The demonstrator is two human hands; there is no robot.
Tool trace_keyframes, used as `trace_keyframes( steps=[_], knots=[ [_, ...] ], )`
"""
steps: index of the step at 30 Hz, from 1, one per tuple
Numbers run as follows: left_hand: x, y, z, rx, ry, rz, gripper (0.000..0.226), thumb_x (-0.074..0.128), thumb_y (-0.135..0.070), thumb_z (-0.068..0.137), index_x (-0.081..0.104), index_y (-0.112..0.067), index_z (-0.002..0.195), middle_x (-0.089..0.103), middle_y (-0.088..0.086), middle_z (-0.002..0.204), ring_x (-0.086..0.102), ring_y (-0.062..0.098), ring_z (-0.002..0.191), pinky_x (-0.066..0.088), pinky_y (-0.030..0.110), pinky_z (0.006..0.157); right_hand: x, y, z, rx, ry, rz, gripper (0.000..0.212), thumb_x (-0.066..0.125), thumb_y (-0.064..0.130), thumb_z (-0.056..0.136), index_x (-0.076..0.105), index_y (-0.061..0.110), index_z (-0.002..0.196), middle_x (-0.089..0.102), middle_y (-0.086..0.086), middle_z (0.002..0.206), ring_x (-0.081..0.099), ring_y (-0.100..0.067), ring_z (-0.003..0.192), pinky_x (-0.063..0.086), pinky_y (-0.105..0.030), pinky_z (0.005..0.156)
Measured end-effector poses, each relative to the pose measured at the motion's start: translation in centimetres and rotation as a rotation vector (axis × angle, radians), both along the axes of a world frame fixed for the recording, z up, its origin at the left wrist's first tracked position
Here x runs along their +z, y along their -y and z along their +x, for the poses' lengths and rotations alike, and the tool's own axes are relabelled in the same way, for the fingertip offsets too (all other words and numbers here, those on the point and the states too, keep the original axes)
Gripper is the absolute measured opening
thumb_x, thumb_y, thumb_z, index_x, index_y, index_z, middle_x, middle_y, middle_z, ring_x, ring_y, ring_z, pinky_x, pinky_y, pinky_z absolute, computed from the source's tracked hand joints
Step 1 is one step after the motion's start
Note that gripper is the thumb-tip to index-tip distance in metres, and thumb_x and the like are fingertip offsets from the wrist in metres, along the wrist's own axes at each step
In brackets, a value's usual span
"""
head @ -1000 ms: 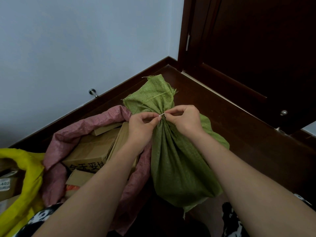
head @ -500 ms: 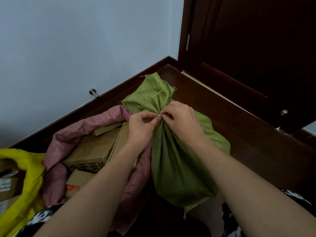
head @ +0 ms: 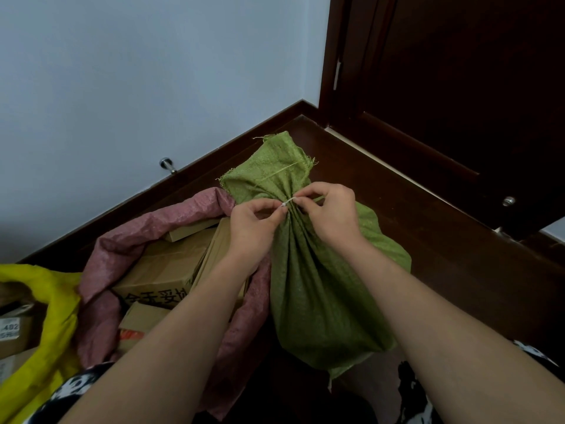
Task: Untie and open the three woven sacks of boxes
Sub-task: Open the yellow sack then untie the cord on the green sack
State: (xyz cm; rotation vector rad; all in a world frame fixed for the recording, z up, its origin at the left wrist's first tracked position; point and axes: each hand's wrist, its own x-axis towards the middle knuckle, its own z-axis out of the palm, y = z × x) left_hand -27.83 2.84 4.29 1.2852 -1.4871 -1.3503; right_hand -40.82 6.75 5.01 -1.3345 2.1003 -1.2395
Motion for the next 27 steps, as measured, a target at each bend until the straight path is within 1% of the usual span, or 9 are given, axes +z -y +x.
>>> trace_keyframes(
  steps=[3, 5, 9, 14, 17, 20, 22, 24, 27],
  knots=[
    [0.0, 0.0, 0.0, 0.017, -0.002, 0.025, 0.005, 0.072, -0.008, 0.082, 0.073, -0.013, 0.083, 0.072, 0.002, 0.083, 0.066, 0.007, 0.075, 0.053, 0.019, 0.072, -0.1, 0.1, -0.1, -0.038, 0.132, -0.004, 0.007, 0.070, 0.014, 0.085, 0.074, 0.019, 0.081, 0.067, 0.011, 0.078, 0.066, -0.009, 0.077, 0.057, -0.033, 0.077],
    [-0.1, 0.0, -0.1, 0.032, -0.002, 0.035, 0.007, 0.072, -0.009, 0.082, 0.073, -0.016, 0.082, 0.072, 0.000, 0.082, 0.066, 0.006, 0.077, 0.052, 0.018, 0.073, -0.2, 0.2, -0.2, -0.058, 0.168, 0.010, 0.010, 0.070, 0.014, 0.085, 0.072, 0.021, 0.079, 0.067, 0.010, 0.079, 0.067, -0.012, 0.078, 0.057, -0.039, 0.077],
    [-0.3, 0.2, -0.2, 0.061, -0.013, 0.065, 0.009, 0.072, -0.009, 0.082, 0.072, -0.017, 0.080, 0.070, -0.003, 0.080, 0.064, 0.005, 0.075, 0.049, 0.018, 0.071, -0.4, 0.4, -0.3, -0.144, 0.268, 0.020, 0.013, 0.067, 0.014, 0.088, 0.067, 0.022, 0.078, 0.066, 0.005, 0.081, 0.069, -0.016, 0.078, 0.060, -0.039, 0.072],
    [-0.2, 0.2, -0.1, 0.077, -0.040, 0.090, 0.017, 0.069, -0.008, 0.084, 0.068, -0.022, 0.075, 0.068, -0.002, 0.078, 0.063, 0.011, 0.076, 0.052, 0.027, 0.075, -0.2, 0.5, -0.5, -0.356, 0.549, 0.060, 0.005, 0.053, 0.009, 0.096, 0.057, 0.010, 0.099, 0.059, -0.003, 0.096, 0.067, -0.013, 0.075, 0.061, -0.030, 0.067],
    [0.3, 0.4, 0.6, 0.115, -0.094, 0.113, 0.010, 0.067, -0.012, 0.086, 0.068, -0.020, 0.081, 0.069, 0.009, 0.091, 0.066, 0.026, 0.090, 0.055, 0.042, 0.088, 0.0, 0.4, -0.7, -0.406, 0.422, 0.126, 0.025, 0.051, 0.008, 0.095, 0.047, 0.012, 0.119, 0.051, 0.005, 0.094, 0.056, -0.008, 0.080, 0.057, -0.030, 0.077],
    [1.3, 0.4, 1.3, 0.171, -0.129, 0.104, 0.007, 0.062, -0.011, 0.090, 0.064, -0.017, 0.088, 0.066, 0.006, 0.092, 0.064, 0.024, 0.091, 0.054, 0.040, 0.090, 0.3, 0.1, -0.4, -0.410, 0.188, 0.136, 0.040, 0.055, 0.010, 0.092, 0.041, 0.016, 0.129, 0.048, -0.001, 0.119, 0.050, -0.013, 0.102, 0.046, -0.025, 0.084],
    [2.3, 0.0, 1.6, 0.194, -0.182, 0.095, 0.006, 0.058, -0.008, 0.092, 0.061, -0.014, 0.091, 0.063, 0.002, 0.087, 0.062, 0.018, 0.085, 0.054, 0.035, 0.085, 0.8, -0.2, 0.2, -0.399, 0.079, 0.076, 0.040, 0.056, 0.010, 0.091, 0.044, 0.019, 0.128, 0.044, -0.001, 0.124, 0.041, -0.014, 0.113, 0.038, -0.024, 0.088],
    [3.4, -0.4, 2.1, 0.220, -0.227, 0.080, 0.006, 0.057, -0.007, 0.093, 0.060, -0.012, 0.093, 0.063, 0.004, 0.087, 0.063, 0.019, 0.084, 0.056, 0.033, 0.082, 1.6, -0.8, 0.9, -0.330, -0.002, -0.003, 0.032, 0.055, 0.013, 0.092, 0.049, 0.020, 0.122, 0.044, 0.002, 0.120, 0.037, -0.011, 0.112, 0.035, -0.022, 0.089],
    [5.6, -0.6, 3.4, 0.256, -0.275, 0.054, 0.005, 0.056, -0.007, 0.093, 0.059, -0.010, 0.093, 0.064, 0.010, 0.087, 0.064, 0.024, 0.084, 0.056, 0.038, 0.080, 3.4, -1.7, 1.8, -0.167, -0.017, -0.090, 0.022, 0.054, 0.015, 0.093, 0.057, 0.020, 0.114, 0.052, 0.007, 0.108, 0.048, -0.007, 0.103, 0.046, -0.023, 0.088]
  ],
)
